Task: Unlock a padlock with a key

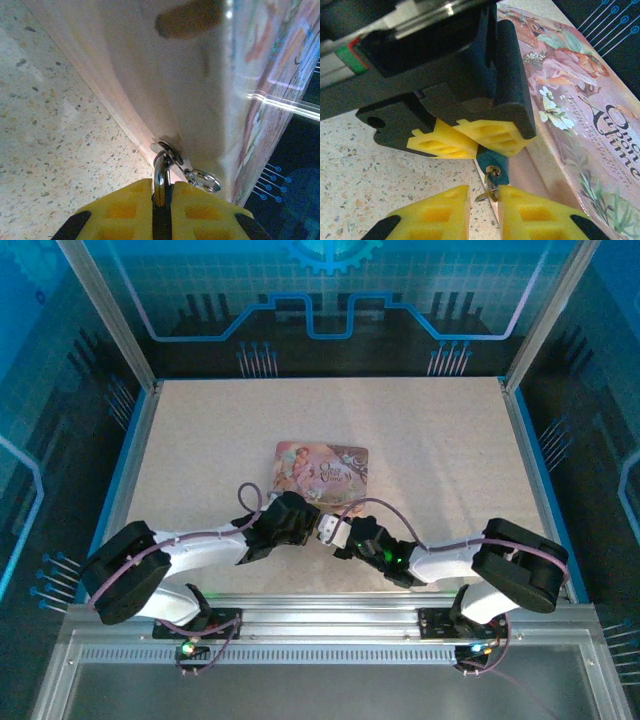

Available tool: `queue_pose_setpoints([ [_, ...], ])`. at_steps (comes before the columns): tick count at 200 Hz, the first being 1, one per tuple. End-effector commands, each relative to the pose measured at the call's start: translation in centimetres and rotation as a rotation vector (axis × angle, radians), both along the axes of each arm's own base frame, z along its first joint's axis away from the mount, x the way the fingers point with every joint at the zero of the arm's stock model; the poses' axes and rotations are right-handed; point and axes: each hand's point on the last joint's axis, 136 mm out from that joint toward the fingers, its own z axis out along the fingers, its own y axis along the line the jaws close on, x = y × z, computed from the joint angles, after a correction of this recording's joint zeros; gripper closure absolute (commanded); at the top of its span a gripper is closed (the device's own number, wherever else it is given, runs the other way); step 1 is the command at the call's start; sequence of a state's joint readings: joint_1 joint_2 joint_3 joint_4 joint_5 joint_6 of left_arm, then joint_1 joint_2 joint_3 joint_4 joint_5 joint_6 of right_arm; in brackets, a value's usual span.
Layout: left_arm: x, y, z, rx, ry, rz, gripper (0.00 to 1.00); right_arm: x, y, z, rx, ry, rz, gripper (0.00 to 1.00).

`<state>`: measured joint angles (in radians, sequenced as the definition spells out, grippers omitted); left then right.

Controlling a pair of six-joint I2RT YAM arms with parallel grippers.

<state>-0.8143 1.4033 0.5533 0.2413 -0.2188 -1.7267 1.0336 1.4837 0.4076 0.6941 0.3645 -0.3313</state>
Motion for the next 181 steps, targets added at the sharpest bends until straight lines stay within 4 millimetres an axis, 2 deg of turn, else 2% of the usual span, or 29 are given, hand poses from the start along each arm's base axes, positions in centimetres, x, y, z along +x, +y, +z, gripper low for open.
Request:
queue_pose_setpoints([
  [1,0.5,-0.5,0.9,-0.047,-0.029,0.004,1.0,0.3,0.9,0.6,0.034,-0.002,0.0,0.86],
  [37,0.6,-0.6,0.9,-0.047,-0.03,0.001,1.0,0.4,1.0,0.5,0.048,0.005,-0.005,1.0],
  [89,0.6,-0.8,0.8,-0.053,-0.027,-0.006,1.0,0.6,1.2,1.0,0.105,0.05,-0.033,1.0],
  [143,0.5,-1.0,0.4,-0.051,-0.014,-0.015,1.0,1.5,1.4,1.2,0.236,0.269,-0.132,1.0],
  [181,0.5,-1.2,0.2,-0.058,-0.013,-0.017,1.0,2.2,0.7,2.6,0.342,0.402,-0.189,1.0],
])
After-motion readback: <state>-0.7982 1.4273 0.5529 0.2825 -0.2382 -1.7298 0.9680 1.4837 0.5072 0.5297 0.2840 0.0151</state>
